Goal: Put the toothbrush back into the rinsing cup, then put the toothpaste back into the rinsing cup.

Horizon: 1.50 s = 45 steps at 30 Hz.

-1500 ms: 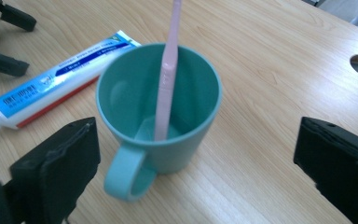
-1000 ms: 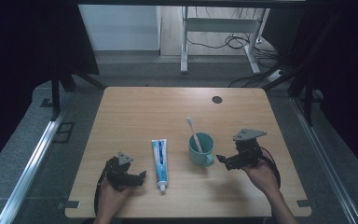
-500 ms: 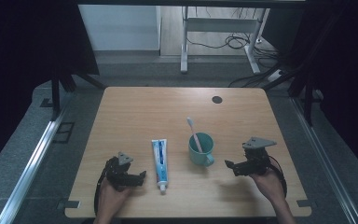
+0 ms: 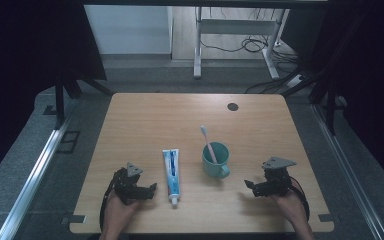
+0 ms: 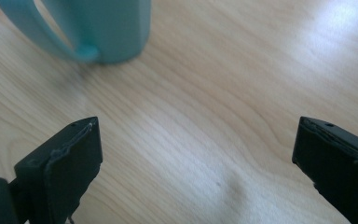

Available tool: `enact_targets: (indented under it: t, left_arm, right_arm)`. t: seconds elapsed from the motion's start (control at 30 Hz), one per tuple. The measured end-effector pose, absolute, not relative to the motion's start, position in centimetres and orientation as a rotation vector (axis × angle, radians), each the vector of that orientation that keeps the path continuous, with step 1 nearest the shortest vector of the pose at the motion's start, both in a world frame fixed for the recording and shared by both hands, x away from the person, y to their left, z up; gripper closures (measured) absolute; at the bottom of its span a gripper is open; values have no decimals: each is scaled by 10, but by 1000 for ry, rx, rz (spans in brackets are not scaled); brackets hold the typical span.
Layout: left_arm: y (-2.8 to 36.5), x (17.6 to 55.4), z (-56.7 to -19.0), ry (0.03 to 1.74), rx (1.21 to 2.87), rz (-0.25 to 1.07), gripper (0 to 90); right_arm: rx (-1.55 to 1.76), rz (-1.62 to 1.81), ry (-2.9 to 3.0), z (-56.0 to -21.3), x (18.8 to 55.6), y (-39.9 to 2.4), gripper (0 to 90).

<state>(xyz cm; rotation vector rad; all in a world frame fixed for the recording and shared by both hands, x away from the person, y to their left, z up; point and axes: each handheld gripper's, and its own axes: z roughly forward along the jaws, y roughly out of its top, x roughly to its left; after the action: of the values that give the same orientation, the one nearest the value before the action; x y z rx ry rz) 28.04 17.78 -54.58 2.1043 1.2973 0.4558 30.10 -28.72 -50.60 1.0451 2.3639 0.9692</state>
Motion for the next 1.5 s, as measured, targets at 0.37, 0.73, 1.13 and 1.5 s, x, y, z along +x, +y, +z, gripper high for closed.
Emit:
enact_targets:
  t: [0.37,0.73,1.13,1.5]
  left_arm:
    - [178,280,-546,1298,2103,457,0]
    - [178,280,-546,1296,2104,457,0]
    - [178,281,-546,1281,2113,455,0]
    - [175,281,-542,1271,2132,444,80]
  right_arm:
    - [1085,982,2364,-521,298,-294,16]
    - [1126,956,2382,-541,298,-301,15]
    - [1138,984,2378,-543,298,-303,15]
    - [1143,982,2373,-543,298,-303,15]
